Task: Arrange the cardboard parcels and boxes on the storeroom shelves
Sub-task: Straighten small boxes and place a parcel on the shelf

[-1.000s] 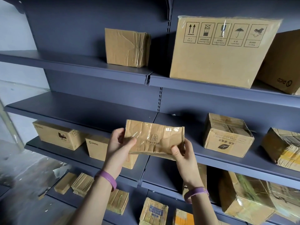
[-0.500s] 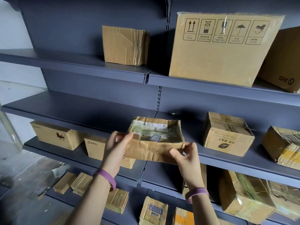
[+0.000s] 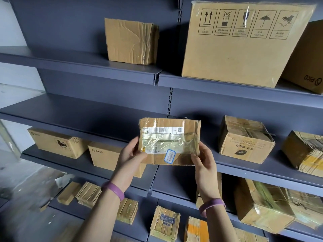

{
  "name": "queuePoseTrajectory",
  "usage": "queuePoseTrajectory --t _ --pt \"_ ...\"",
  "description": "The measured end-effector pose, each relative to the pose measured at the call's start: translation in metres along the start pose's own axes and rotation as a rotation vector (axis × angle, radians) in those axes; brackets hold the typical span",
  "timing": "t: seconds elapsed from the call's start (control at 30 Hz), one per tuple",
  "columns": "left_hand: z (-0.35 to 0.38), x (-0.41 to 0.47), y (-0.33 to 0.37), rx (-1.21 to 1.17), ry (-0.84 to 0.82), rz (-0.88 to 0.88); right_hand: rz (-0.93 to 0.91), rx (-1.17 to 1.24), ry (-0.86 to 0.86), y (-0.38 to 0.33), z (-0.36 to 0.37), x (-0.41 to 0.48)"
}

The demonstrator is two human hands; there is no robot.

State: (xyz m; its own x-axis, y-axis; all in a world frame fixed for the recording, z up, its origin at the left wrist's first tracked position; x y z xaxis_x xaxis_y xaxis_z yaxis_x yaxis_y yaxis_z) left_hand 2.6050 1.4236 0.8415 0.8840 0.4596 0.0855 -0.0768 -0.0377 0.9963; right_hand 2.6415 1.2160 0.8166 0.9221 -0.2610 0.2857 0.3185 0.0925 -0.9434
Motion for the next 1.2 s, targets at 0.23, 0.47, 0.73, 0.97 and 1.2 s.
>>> queuePoseTrajectory --t 0.23,0.47,0.73,0.97,1.2 --pt "0.025 0.002 -0.015 0.091 -0.023 -0.177 0.083 -0.009 0.06 -0.004 -0.02 -0.005" --pt "0.087 -0.019 -0.013 0.057 -0.174 -0.226 0.054 -0.075 0.258 -0.012 -0.085 -0.008" --pt "0.201 -0.084 -0.011 0.057 -0.438 -0.219 0.012 -0.082 0.54 -0.041 -0.209 -0.039" --pt "0.332 -0.214 0.009 0.065 -0.754 -0.188 -0.022 -0.12 0.858 -0.072 -0.372 -0.101" --pt "0.451 -0.376 0.019 0.071 -0.939 -0.105 -0.102 -0.15 1.076 -0.117 -0.549 -0.167"
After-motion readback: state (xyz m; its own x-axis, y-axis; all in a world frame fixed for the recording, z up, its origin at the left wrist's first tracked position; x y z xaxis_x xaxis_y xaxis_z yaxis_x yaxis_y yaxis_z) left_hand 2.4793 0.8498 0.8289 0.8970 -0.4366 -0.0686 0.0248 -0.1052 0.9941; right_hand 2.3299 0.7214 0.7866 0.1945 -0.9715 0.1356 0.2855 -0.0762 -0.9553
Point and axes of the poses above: each hand's wrist, its own x-axis towards the middle knuckle, its own z-axis out of the palm, y = z × x, the point moved 1 cm from there along x, towards the middle knuckle, and after that the axes turned 11 degrees about y, right-handed, at the moved point
